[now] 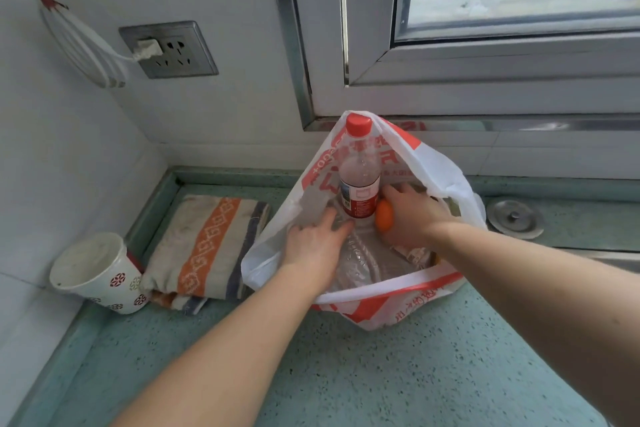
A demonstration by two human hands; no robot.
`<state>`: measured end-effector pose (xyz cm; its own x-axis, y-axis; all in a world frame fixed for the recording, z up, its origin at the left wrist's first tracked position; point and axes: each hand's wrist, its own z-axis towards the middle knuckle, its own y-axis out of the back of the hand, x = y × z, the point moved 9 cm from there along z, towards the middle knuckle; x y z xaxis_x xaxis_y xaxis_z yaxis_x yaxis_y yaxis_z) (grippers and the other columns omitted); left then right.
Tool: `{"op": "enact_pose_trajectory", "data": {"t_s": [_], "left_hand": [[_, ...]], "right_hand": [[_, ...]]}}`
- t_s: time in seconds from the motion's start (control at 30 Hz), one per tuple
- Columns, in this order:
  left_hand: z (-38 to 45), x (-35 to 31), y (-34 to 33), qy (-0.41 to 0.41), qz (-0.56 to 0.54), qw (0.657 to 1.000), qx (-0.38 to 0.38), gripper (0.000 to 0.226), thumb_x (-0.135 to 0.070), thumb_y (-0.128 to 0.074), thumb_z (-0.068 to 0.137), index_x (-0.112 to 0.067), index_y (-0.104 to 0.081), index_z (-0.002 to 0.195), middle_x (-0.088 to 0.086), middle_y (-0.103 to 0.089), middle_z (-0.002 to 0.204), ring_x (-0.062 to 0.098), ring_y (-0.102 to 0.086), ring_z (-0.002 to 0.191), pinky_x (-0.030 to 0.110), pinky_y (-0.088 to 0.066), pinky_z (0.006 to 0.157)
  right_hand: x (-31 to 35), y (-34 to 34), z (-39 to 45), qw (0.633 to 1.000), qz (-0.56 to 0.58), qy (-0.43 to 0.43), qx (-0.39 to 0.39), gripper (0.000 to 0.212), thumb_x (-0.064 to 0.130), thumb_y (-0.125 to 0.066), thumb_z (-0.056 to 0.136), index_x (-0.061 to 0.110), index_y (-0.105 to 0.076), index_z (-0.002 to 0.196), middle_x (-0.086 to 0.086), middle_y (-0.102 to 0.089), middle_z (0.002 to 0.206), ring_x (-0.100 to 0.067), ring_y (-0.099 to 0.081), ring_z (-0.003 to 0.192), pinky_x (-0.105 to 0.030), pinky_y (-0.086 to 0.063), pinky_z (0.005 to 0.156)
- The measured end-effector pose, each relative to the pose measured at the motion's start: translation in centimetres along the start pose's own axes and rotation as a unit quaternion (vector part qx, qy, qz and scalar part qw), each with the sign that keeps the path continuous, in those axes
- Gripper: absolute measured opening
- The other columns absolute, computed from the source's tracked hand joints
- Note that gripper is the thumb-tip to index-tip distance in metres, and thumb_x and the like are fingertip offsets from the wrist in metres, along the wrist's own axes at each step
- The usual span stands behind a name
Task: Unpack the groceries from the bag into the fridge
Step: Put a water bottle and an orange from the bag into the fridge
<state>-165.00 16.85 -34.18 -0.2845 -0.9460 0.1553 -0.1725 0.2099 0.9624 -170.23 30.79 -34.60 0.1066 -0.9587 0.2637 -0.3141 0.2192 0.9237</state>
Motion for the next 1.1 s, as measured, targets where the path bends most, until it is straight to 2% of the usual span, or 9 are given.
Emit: {"op": "enact_pose_trajectory", "data": {"t_s": [0.1,0.17,0.3,0.47,0.63,0.77,0.87,1.0,1.1], "left_hand": [[-0.4,-1.3,0.1,-0.010,0.090,0.996,0.005,0.085,-0.018,-0.064,0.083,-0.032,-0.014,0.151,0.013,-0.019,0.154,0.037,-0.031,0.134,0.048,-0.029,0.104],[-0.7,-3.5,0.6,-0.077,0.116,0.990,-0.009,0.074,-0.019,-0.058,0.089,-0.029,-0.019,0.151,0.013,-0.019,0.156,0.036,-0.011,0.145,0.053,-0.014,0.114],[-1.7,-7.4,0.5,-0.227,0.118,0.967,-0.019,0.054,-0.014,-0.057,0.090,-0.024,-0.039,0.140,0.007,-0.037,0.150,0.030,-0.023,0.142,0.050,-0.017,0.116],[-1.5,-5.8,1.5,-0.192,0.038,0.979,-0.056,0.056,-0.013,-0.055,0.088,-0.027,-0.040,0.140,0.000,-0.043,0.144,0.026,-0.034,0.136,0.045,-0.028,0.108],[-1.7,-3.4,4.7,-0.106,-0.135,0.978,-0.117,0.079,-0.027,-0.076,0.072,-0.032,-0.040,0.141,-0.010,-0.045,0.144,0.015,-0.044,0.131,0.036,-0.040,0.104],[-2.6,-0.3,7.2,0.012,-0.313,0.936,-0.161,0.075,-0.037,-0.079,0.073,-0.035,-0.044,0.139,-0.011,-0.051,0.140,0.015,-0.051,0.125,0.032,-0.045,0.100],[-3.7,1.5,7.7,0.077,-0.406,0.890,-0.190,0.072,-0.045,-0.083,0.066,-0.035,-0.051,0.130,-0.008,-0.062,0.126,0.017,-0.057,0.114,0.029,-0.049,0.090],[-4.9,1.4,7.5,0.088,-0.441,0.876,-0.177,0.067,-0.055,-0.082,0.062,-0.036,-0.056,0.122,-0.014,-0.065,0.115,0.010,-0.059,0.105,0.025,-0.048,0.083],[-5.6,0.5,7.4,0.081,-0.465,0.866,-0.166,0.064,-0.053,-0.083,0.062,-0.037,-0.058,0.118,-0.017,-0.063,0.112,0.007,-0.057,0.104,0.024,-0.047,0.085]], "right_hand": [[-0.1,-1.1,-1.0,0.999,0.001,0.010,0.030,0.083,0.043,-0.072,0.062,0.034,-0.034,0.136,-0.001,-0.043,0.138,-0.030,-0.056,0.113,-0.042,-0.051,0.087],[-0.6,-1.2,-1.6,0.999,-0.004,0.014,0.047,0.082,0.043,-0.074,0.058,0.034,-0.036,0.130,-0.001,-0.048,0.129,-0.029,-0.059,0.104,-0.041,-0.052,0.083],[-1.4,-1.1,-2.6,0.997,0.000,0.020,0.068,0.086,0.045,-0.078,0.053,0.036,-0.033,0.125,0.001,-0.050,0.121,-0.026,-0.059,0.098,-0.042,-0.054,0.083],[-1.3,1.7,-3.6,0.997,0.073,0.028,0.010,0.084,0.044,-0.077,0.056,0.036,-0.038,0.129,0.000,-0.048,0.128,-0.027,-0.055,0.110,-0.043,-0.050,0.090],[-1.8,6.1,-5.0,0.976,0.210,0.002,-0.058,0.063,0.042,-0.078,0.050,0.038,-0.050,0.107,0.005,-0.056,0.108,-0.017,-0.057,0.099,-0.038,-0.054,0.084],[-2.8,8.2,-6.6,0.943,0.322,-0.025,-0.079,0.057,0.043,-0.084,0.055,0.042,-0.054,0.103,0.011,-0.058,0.099,-0.011,-0.060,0.093,-0.033,-0.059,0.075],[-4.2,9.2,-8.2,0.939,0.318,-0.054,-0.117,0.055,0.055,-0.083,0.050,0.045,-0.058,0.097,0.013,-0.058,0.098,-0.010,-0.060,0.094,-0.030,-0.058,0.071],[-5.9,9.2,-11.0,0.934,0.321,-0.092,-0.123,0.062,0.042,-0.084,0.064,0.035,-0.054,0.117,0.004,-0.049,0.107,-0.012,-0.055,0.092,-0.024,-0.052,0.063],[-6.9,7.9,-12.9,0.900,0.404,-0.130,-0.098,0.064,0.034,-0.084,0.069,0.030,-0.052,0.123,0.000,-0.048,0.108,-0.020,-0.058,0.093,-0.030,-0.058,0.059]]}}
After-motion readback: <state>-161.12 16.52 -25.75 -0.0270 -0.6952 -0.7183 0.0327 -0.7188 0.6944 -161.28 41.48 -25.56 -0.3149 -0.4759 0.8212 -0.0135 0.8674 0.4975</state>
